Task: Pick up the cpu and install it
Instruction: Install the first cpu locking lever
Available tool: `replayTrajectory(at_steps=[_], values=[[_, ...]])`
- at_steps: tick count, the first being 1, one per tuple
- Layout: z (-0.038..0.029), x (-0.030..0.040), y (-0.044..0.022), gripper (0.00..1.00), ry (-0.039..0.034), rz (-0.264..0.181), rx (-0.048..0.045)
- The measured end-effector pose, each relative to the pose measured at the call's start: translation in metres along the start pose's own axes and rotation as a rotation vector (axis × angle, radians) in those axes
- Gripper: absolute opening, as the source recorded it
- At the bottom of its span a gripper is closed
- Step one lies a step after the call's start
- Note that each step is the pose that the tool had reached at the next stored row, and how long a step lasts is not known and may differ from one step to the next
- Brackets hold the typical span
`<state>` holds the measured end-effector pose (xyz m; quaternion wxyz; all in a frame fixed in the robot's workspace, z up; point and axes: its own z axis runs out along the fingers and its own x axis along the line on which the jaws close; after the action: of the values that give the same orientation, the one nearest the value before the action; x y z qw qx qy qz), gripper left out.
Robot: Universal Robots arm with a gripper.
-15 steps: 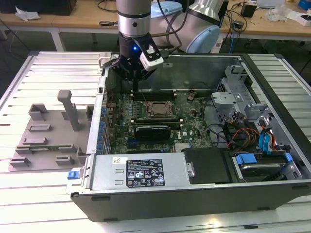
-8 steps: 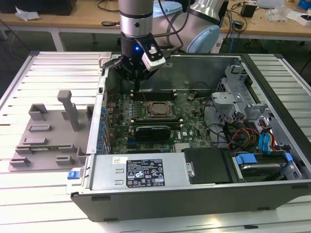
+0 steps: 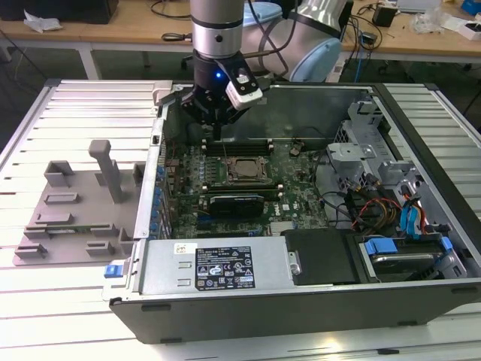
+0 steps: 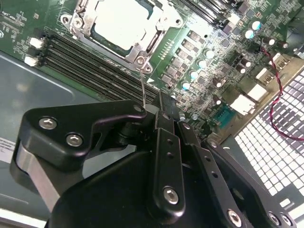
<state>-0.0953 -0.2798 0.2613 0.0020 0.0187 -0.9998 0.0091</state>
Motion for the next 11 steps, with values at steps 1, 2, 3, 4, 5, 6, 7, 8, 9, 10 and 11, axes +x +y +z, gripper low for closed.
replayTrajectory(at_steps=[1,2,3,4,5,6,7,8,9,10,11], values=[[0.0000,-0.0010,0.0000,0.11,-0.0001,0.000,0.0000],[0.0000,-0.0024,-0.0001,0.11,0.0001,0.000,0.0001],[-0.0001,-0.0033,-0.0001,0.11,0.0001,0.000,0.0001],[0.0000,-0.0044,-0.0002,0.11,0.0001,0.000,0.0001],[0.0000,-0.0060,-0.0002,0.11,0.0001,0.000,0.0001],[-0.0001,-0.0071,-0.0003,0.11,0.0002,0.000,0.0001],[-0.0001,-0.0082,-0.0003,0.11,0.0002,0.000,0.0001],[-0.0001,-0.0091,-0.0003,0.11,0.0002,0.000,0.0001],[-0.0001,-0.0101,-0.0004,0.11,0.0003,0.000,0.0002],[-0.0001,-0.0113,-0.0004,0.11,0.0003,0.000,0.0001],[0.0000,-0.0123,-0.0004,0.11,0.0003,0.000,0.0000]])
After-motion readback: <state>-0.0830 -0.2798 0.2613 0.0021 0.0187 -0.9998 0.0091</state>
